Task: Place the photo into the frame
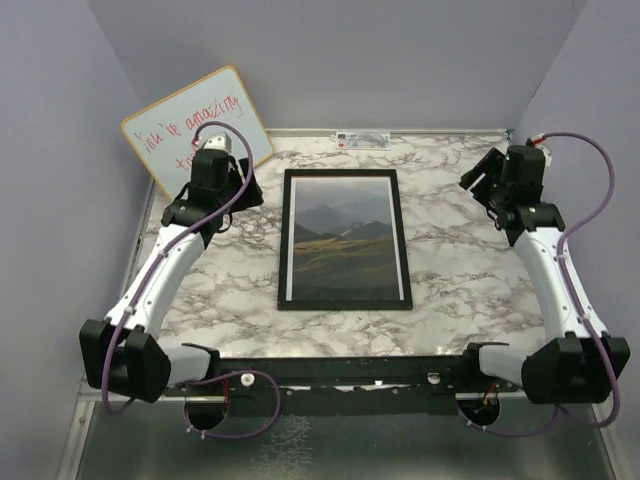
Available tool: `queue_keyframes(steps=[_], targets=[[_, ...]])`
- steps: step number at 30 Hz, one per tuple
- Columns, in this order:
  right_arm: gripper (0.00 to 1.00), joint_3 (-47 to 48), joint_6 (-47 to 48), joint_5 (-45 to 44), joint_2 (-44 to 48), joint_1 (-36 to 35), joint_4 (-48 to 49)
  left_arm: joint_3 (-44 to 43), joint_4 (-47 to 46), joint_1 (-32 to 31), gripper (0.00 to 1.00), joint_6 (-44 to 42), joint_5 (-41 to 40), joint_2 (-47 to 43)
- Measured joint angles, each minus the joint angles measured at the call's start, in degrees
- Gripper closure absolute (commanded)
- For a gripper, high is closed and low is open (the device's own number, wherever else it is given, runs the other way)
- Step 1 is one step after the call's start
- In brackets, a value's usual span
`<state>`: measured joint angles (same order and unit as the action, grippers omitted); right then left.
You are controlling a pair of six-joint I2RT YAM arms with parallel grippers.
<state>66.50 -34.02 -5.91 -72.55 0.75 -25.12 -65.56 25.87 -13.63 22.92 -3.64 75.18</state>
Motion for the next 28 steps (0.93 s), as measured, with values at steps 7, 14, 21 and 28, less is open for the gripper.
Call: queue_keyframes(steps=[7,14,21,28], targets=[[0.25,-3.2,0.8,-6.8,14.4,0.0,-6.1,1.6,-2.4,0.0,0.02,1.5,-4.2,-13.8],[0.06,-3.3,1.0,-9.1,25.6,0.0,-14.2,3.3,-2.5,0.0,0.01,1.9,-10.6,-24.8],[0.0,-2.4,0.6,-11.5,32.7,0.0,-22.8,1.2,2.6,0.0,0.01,1.7,-15.1,-26.4],[0.0,1.0,0.0,-13.2,35.3,0.0,-26.9,0.0,8.0,0.0,0.01,1.9,-16.4,-27.6]])
